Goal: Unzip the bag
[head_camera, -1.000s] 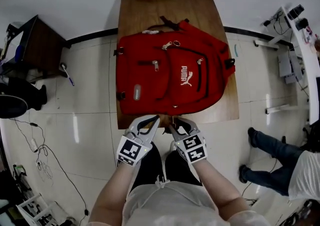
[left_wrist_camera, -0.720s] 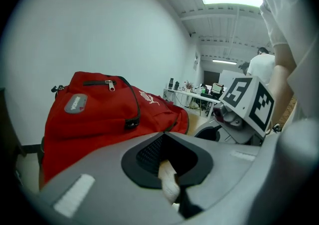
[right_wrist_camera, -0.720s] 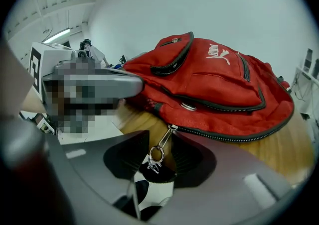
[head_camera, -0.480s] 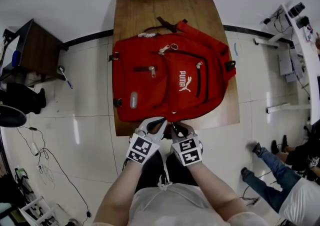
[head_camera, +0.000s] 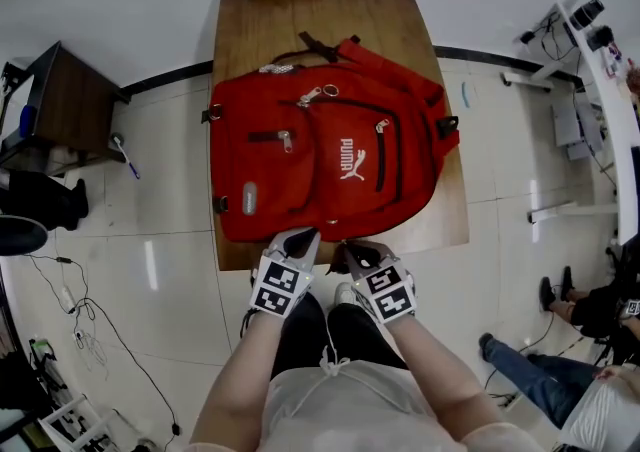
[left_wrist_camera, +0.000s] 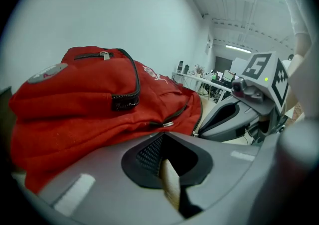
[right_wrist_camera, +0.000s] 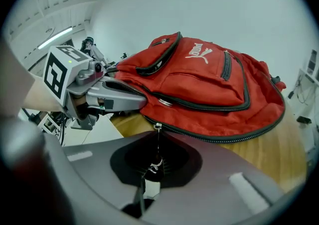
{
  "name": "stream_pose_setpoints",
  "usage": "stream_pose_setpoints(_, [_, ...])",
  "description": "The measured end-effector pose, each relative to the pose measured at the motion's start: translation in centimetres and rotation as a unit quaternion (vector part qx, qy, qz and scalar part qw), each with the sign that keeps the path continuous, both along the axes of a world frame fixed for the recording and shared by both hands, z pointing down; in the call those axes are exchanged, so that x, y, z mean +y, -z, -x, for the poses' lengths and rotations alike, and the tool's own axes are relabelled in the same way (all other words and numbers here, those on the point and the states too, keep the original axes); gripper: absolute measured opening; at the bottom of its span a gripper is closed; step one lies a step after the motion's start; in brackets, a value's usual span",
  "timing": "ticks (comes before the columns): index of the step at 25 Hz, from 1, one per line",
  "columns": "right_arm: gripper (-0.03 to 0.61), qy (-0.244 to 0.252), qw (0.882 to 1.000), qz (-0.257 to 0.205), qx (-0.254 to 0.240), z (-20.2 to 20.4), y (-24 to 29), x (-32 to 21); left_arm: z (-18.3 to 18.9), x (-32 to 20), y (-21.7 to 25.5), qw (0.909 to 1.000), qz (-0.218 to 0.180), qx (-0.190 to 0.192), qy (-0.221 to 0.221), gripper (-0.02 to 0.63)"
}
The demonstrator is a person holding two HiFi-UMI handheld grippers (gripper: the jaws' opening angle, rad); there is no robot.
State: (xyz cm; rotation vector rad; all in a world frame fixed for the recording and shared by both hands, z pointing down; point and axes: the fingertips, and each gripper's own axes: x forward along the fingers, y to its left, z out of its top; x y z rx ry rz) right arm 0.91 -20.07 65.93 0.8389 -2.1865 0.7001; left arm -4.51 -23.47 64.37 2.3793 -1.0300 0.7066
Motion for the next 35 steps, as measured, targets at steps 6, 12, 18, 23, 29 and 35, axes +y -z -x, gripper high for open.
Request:
stream_pose_setpoints(6, [0.011, 0.018, 0.999, -0.02, 0.018, -2.9, 0.5, -0.5, 0.0, 0.2, 0.1, 0.9995, -0.001, 0.013, 0.029, 0.006])
stream_pose_setpoints(12, [0.011, -0.006, 0.999, -0.026, 0.036, -8.2, 0.3, -1.6, 0.1, 0.1, -0.3, 0.9992, -0.004, -0.001, 0.039, 0.006])
stream_pose_setpoints(18, [0.012, -0.045, 0.998, -0.023, 0.041, -11.6, 0.5, -2.8, 0.1, 0.1, -0.4, 0.9985, -0.025, -0.021, 0.043, 0.006])
stream_pose_setpoints(23, [0.012, -0.055, 0.998, -0.013, 0.041, -13.6, 0.7, -3.9, 0.3, -0.1, -0.5, 0.9987, -0.014, -0.02, 0.046, 0.006])
stream_pose_setpoints(29, [0.012, -0.079, 0.995, -0.03, 0.056, -16.8, 1.5, -6.0, 0.3, -0.2, -0.6, 0.9986, -0.005, -0.018, 0.049, 0.006])
stream_pose_setpoints(35, [0.012, -0.087, 0.991, -0.057, 0.079, -19.2, 2.4, -8.2, 0.3, -0.2, -0.6, 0.9984, -0.008, -0.02, 0.053, 0.006])
